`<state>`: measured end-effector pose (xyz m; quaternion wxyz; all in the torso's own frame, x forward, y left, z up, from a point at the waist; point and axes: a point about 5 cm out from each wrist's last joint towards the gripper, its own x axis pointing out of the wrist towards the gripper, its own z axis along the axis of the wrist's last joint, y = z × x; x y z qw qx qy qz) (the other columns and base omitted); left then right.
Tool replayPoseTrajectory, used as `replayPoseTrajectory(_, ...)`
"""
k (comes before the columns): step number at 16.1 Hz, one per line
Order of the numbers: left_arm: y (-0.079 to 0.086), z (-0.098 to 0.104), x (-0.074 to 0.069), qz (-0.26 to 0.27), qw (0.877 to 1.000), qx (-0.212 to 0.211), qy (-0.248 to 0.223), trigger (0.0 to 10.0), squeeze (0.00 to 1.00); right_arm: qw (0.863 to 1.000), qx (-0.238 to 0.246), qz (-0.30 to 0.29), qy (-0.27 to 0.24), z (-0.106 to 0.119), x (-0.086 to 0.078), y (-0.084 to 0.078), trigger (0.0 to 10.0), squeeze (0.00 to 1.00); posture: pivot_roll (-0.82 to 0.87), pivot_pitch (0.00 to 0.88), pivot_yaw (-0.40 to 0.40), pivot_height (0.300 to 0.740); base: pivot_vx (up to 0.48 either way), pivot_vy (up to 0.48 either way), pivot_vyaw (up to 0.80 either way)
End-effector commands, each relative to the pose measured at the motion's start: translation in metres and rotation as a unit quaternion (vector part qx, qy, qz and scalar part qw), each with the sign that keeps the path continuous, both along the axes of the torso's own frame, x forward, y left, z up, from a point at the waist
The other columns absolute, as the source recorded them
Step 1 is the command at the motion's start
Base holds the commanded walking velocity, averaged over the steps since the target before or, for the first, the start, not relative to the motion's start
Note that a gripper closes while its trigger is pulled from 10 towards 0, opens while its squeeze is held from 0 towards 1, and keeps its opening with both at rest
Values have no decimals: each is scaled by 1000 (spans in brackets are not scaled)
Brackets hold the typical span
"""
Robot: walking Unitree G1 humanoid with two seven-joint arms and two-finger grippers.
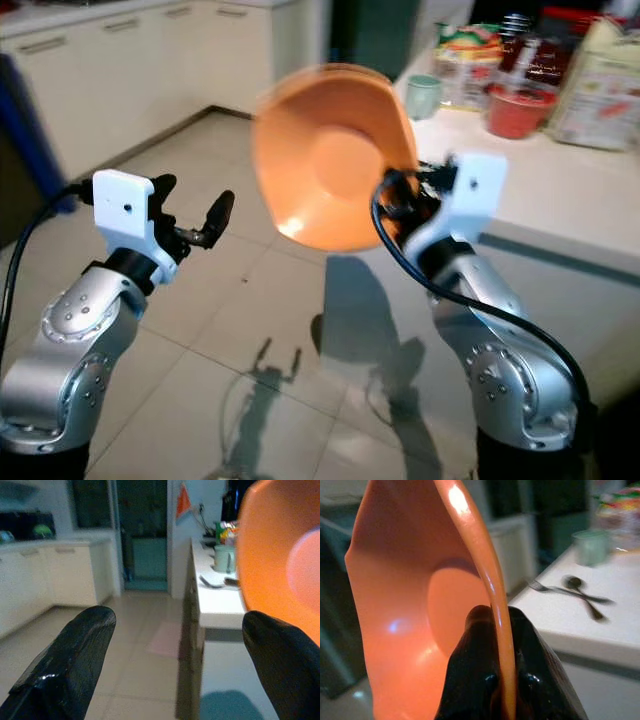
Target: Setting the table
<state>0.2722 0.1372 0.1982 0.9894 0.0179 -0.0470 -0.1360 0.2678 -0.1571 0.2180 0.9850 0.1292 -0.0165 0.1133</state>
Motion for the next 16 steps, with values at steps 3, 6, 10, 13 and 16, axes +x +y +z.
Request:
replayPoseTrajectory(3,13,-6,0,32,999,24,13,10000,0,1000,-12,16,19,-13,-4,-4,10000,0,67,0,-31,740,0,0,-800)
replayPoseTrajectory(6,12,-11,1,38,998,40,3,10000,0,999,-38,3,27,-22,-4,-9,10000,0,49,0,-45,740,0,0,-800)
replayPoseTrajectory(10,2,-16,1,31,997,70,2,10000,0,995,-69,-45,61,-42,-1,-21,10000,0,70,0,-59,740,0,-409,-600)
replayPoseTrajectory(13,3,-17,6,35,997,68,-1,10000,0,994,-75,-67,52,-39,-1,-28,10000,0,37,0,-45,740,0,-465,0)
replayPoseTrajectory(16,-2,-15,8,36,997,62,-6,10000,0,993,-79,-78,46,-37,3,-35,10000,0,44,0,-47,740,0,-466,0)
